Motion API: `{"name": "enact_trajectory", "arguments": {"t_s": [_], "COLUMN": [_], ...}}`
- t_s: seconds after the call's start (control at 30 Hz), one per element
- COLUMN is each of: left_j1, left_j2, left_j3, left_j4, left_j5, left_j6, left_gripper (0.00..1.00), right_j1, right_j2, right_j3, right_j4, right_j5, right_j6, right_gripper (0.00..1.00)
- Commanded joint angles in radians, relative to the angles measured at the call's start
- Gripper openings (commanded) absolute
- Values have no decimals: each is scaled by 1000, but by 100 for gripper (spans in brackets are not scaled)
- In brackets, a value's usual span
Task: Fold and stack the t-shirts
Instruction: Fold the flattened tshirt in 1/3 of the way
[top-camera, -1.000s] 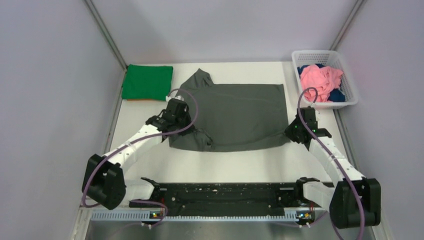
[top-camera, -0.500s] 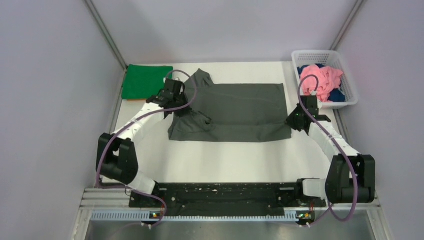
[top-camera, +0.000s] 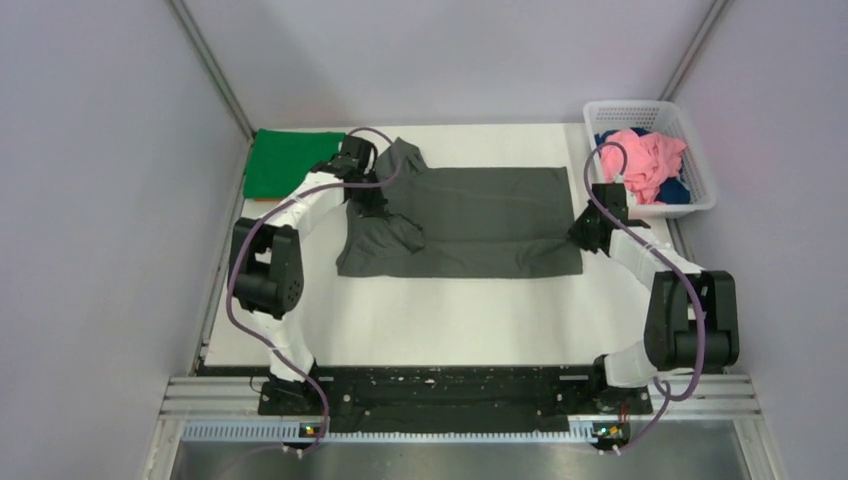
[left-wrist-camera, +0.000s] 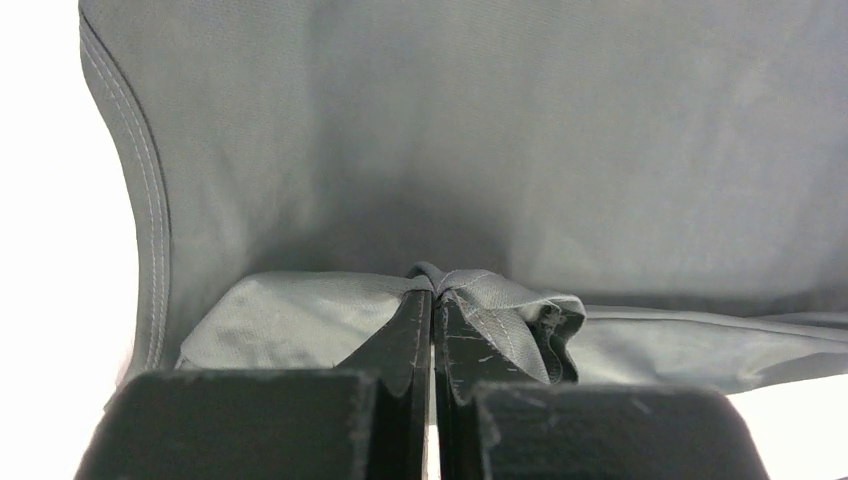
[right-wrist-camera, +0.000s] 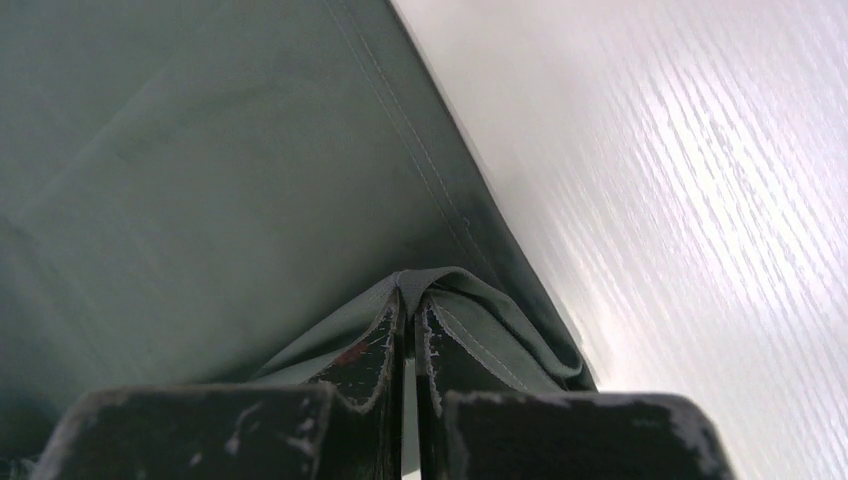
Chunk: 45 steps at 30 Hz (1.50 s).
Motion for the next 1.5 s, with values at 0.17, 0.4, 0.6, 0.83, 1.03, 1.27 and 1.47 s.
{"name": "enact_trajectory", "arguments": {"t_s": [0.17, 0.4, 0.6, 0.83, 1.03, 1.27, 1.47], "left_j1": [24, 21, -26, -28, -28, -31, -80], "left_j2": [173, 102, -91, -45, -41, -203, -384], "left_j3": [228, 226, -122, -226, -321, -556, -758], "left_j4": [-83, -102, 144, 170, 172, 197, 242], "left_j5": [-29, -1, 182, 103, 106, 84, 103], "left_j6": [51, 28, -32, -81, -89, -125, -211], "left_gripper": [42, 99, 99, 99, 99, 99, 99], "right_j1": [-34, -26, 95, 185, 211, 266, 336], "right_j2": [143, 73, -66, 3, 45, -74, -302], "right_j3": [125, 127, -15, -87, -152, -287, -408], "right_j4": [92, 72, 141, 290, 281, 144, -87], "right_j5": [75, 25, -53, -199, -205, -147, -102], "right_j6": [-11, -44, -90, -128, -107, -39, 74], "right_gripper": [44, 98, 99, 99, 99, 99, 99]}}
